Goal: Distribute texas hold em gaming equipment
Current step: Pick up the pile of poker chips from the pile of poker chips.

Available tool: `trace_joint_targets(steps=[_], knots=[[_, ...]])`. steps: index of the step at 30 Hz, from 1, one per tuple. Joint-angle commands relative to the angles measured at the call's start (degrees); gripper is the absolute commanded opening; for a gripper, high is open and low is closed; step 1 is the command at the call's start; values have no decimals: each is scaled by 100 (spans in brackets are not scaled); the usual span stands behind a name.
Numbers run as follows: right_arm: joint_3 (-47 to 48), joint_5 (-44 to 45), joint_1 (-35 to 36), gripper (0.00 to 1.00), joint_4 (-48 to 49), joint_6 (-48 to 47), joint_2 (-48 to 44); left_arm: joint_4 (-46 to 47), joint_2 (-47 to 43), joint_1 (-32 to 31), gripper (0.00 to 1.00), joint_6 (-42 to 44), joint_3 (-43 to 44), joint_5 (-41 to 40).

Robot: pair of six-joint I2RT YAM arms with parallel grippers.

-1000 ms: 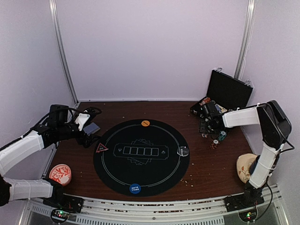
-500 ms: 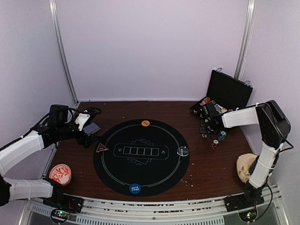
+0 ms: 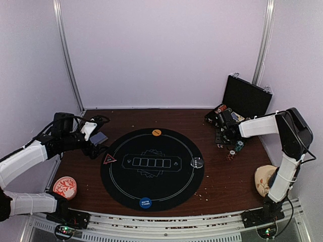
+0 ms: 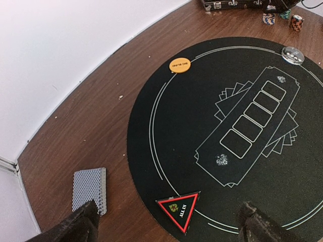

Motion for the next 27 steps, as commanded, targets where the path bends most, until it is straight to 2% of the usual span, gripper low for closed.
trace_joint_targets(steps=[1,9,22,27], knots=[[48,161,-26,32,-55,-37,-95,280,23,23,98,61,-62,72],[44,167,-9,23,-36,-68,-183,276,23,22,98,64,-57,81],[85,486,173,18,-91,-169,-396,278,24,25,98,62,-53,81],[200,625,515,18,-198,-307,-473,276,25,25,98,61,-53,72]])
